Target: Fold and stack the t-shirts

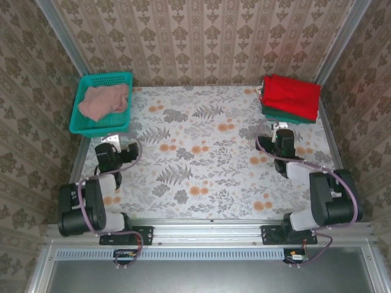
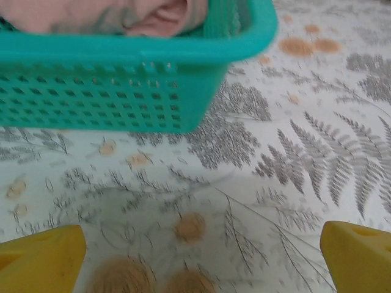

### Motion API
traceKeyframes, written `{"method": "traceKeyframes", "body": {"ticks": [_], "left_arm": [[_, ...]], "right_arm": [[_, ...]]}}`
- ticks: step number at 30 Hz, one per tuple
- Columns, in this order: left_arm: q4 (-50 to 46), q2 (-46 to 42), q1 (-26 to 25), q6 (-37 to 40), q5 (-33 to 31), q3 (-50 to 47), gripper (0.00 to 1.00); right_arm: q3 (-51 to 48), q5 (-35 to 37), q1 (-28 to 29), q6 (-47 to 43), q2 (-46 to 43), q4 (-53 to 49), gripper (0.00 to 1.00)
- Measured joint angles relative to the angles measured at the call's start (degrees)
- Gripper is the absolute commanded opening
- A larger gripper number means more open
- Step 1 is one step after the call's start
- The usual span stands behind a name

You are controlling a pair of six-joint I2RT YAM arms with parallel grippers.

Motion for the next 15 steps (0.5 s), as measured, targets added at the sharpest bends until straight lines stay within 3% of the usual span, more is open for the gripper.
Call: {"method": "traceKeyframes", "body": {"ticks": [5, 10, 15], "left_arm": [[7.2, 5.4, -1.7, 1.2, 3.6, 0.0, 1.00], [8.1, 8.0, -6.9, 3.5, -0.3, 2.4, 1.00], [8.3, 8.1, -7.4, 4.3, -2.8, 2.7, 1.00]], "right_arm": [[-1.0, -0.1, 0.0, -1.3, 0.5, 6.8, 1.00], [-7.3, -1.3, -1.5, -1.5, 4.3, 17.0, 1.00], [-8.0, -1.3, -1.7, -1.4, 4.8, 20.4, 1.00]]}}
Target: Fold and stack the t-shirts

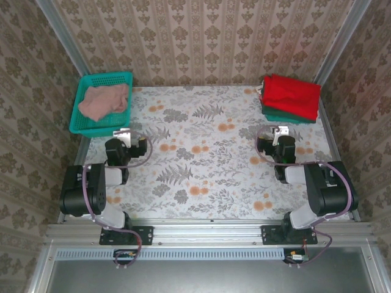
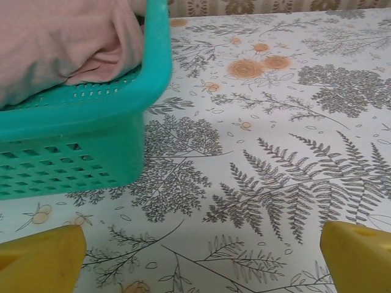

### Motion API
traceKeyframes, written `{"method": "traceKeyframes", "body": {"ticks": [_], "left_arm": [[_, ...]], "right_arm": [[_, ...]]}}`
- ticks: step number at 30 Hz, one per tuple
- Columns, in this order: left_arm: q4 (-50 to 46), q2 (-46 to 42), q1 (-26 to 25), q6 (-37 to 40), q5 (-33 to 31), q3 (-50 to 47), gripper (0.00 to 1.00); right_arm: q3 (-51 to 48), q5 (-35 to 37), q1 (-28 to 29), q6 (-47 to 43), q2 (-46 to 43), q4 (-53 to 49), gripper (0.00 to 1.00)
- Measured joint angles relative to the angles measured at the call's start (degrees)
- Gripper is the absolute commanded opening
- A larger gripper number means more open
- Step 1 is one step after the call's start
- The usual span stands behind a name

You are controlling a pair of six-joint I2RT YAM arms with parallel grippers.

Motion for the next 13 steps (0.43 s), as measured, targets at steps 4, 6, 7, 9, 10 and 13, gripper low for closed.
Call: {"method": "traceKeyframes", "body": {"ticks": [4, 6, 7, 9, 10, 13], "left_arm": [[0.0, 0.0, 0.0, 0.0, -0.8, 0.0, 1.00], [0.0, 0.0, 0.0, 0.0, -1.0, 0.0, 1.00], [0.0, 0.0, 0.0, 0.0, -1.0, 0.0, 1.00], [0.0, 0.0, 0.0, 0.0, -1.0, 0.0, 1.00], [0.0, 0.0, 0.0, 0.0, -1.1, 0.0, 1.00], [0.0, 0.0, 0.0, 0.2, -1.2, 0.0, 1.00]], "right_arm": [[0.0, 0.0, 0.0, 0.0, 0.0, 1.9, 1.00], [0.0, 0.0, 0.0, 0.0, 0.0, 2.2, 1.00], [0.0, 0.0, 0.0, 0.0, 0.0, 2.3, 1.00], [0.0, 0.0, 0.0, 0.0, 0.0, 2.3, 1.00], [0.0, -0.1, 0.0, 0.0, 0.0, 2.3, 1.00], [0.0, -0.1, 0.0, 0.0, 0.0, 2.3, 1.00]]}}
